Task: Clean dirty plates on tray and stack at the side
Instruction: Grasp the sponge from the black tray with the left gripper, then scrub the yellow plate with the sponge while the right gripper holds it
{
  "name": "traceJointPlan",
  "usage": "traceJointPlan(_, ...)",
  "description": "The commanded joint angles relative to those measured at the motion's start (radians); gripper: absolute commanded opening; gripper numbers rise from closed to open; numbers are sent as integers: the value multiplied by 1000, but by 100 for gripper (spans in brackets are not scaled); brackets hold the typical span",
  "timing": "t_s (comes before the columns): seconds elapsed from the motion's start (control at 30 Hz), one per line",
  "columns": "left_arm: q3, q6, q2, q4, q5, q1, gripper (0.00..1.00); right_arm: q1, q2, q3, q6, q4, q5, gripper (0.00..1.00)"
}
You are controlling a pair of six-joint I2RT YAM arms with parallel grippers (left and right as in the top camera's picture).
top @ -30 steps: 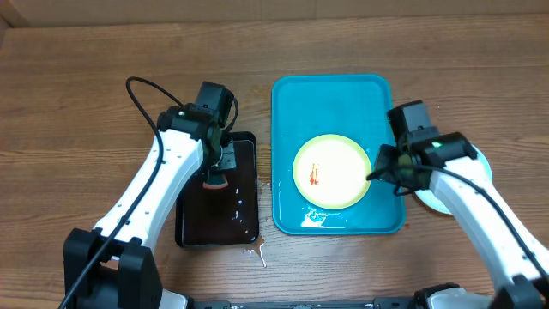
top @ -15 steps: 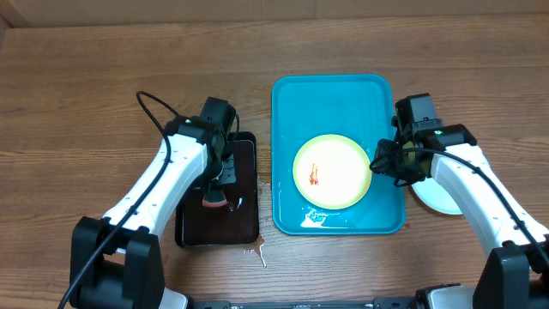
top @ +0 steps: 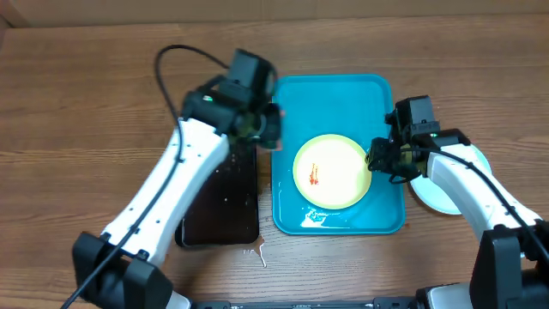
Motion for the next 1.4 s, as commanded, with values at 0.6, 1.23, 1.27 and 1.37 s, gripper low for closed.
traceJointPlan(0.6, 19, -117, 403, 270, 159, -216, 4, 45, 71, -159, 39, 194, -3, 4)
traceJointPlan(1.23, 92, -218, 513, 67, -67, -214, 4, 45, 71, -159, 39, 180, -3, 4)
traceJointPlan(1.27, 99, -220, 513, 51, -89, -214, 4, 45, 71, -159, 39, 180, -3, 4)
traceJointPlan(1.37, 117, -220, 513, 10, -148, -213, 4, 45, 71, -159, 39, 179, -3, 4)
